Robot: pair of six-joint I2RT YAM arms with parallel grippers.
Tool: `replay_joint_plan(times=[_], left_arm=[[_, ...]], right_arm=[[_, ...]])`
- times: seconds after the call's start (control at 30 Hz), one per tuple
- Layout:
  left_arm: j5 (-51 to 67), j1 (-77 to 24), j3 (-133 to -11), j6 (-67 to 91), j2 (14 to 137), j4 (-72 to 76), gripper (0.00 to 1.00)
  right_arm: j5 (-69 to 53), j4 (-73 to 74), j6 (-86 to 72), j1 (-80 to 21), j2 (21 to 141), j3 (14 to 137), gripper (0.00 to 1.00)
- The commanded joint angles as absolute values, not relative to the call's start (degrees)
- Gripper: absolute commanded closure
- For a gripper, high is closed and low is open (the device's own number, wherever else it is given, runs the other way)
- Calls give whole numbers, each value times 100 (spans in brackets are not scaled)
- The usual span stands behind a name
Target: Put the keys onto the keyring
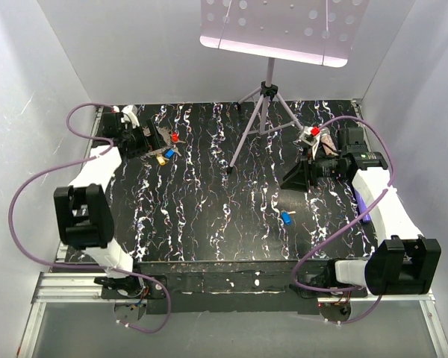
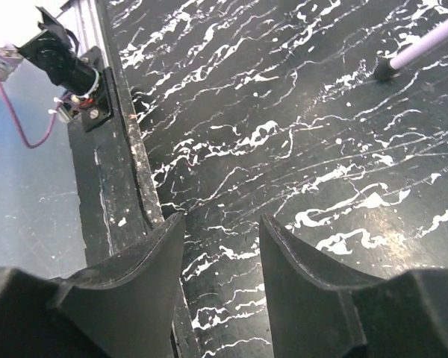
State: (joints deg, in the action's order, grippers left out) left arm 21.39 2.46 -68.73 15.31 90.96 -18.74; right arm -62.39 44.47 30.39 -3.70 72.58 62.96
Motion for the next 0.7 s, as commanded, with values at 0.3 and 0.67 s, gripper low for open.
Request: replay_joint_plan(times=[0.3, 0.67], left_arm=[[1346, 738, -9394, 853, 11416, -3410, 18], [818, 738, -10441, 413, 12296, -3981, 54]], right_arm=[[-6926, 4570, 3243, -316, 7374, 6345, 47], [-7005, 4860, 3471, -316, 7611, 6486, 46]])
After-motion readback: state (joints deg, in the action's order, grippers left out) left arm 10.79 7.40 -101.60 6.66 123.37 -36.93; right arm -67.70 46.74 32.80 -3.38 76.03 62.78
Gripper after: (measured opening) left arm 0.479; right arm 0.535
